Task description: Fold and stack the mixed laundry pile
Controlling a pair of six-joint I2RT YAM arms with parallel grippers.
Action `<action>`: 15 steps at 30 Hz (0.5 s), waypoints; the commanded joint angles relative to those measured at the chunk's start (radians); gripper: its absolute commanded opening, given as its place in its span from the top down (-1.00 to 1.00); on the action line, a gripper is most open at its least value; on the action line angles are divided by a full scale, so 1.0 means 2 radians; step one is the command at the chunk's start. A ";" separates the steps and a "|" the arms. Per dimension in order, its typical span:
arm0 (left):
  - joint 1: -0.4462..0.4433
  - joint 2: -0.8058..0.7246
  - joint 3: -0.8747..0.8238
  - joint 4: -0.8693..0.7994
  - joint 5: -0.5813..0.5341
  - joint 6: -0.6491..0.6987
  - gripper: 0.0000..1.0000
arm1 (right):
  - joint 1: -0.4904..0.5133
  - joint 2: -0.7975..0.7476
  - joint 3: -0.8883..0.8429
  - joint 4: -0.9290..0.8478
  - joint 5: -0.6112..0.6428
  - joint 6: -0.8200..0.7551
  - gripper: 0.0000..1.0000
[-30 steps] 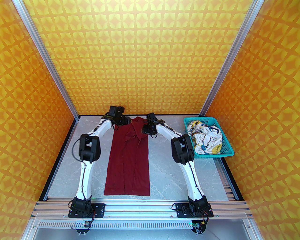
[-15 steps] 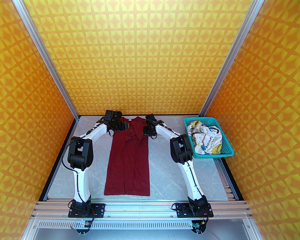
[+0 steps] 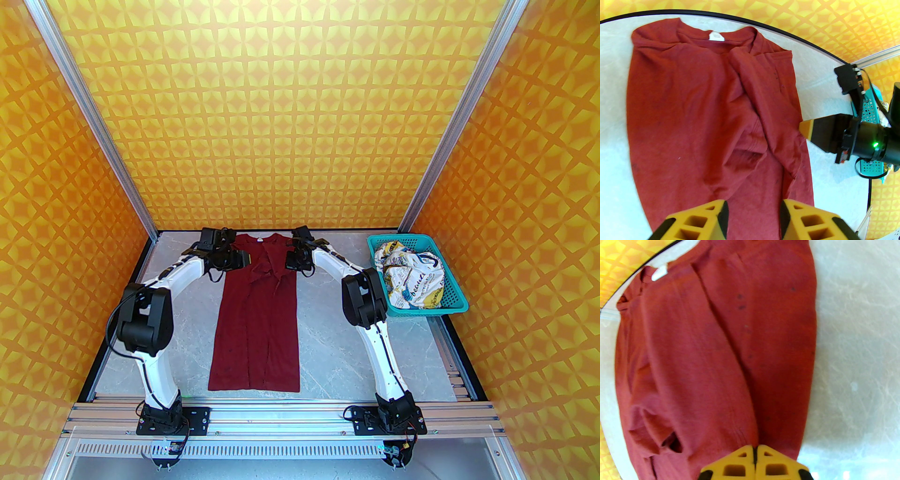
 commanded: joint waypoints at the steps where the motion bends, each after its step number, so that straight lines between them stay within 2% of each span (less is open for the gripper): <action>1: 0.006 -0.027 -0.029 0.012 -0.006 -0.003 0.18 | 0.007 -0.025 0.012 0.006 -0.017 0.014 1.00; 15: 0.032 -0.109 -0.127 0.005 -0.012 -0.004 0.16 | 0.034 0.003 0.012 0.095 -0.064 0.067 1.00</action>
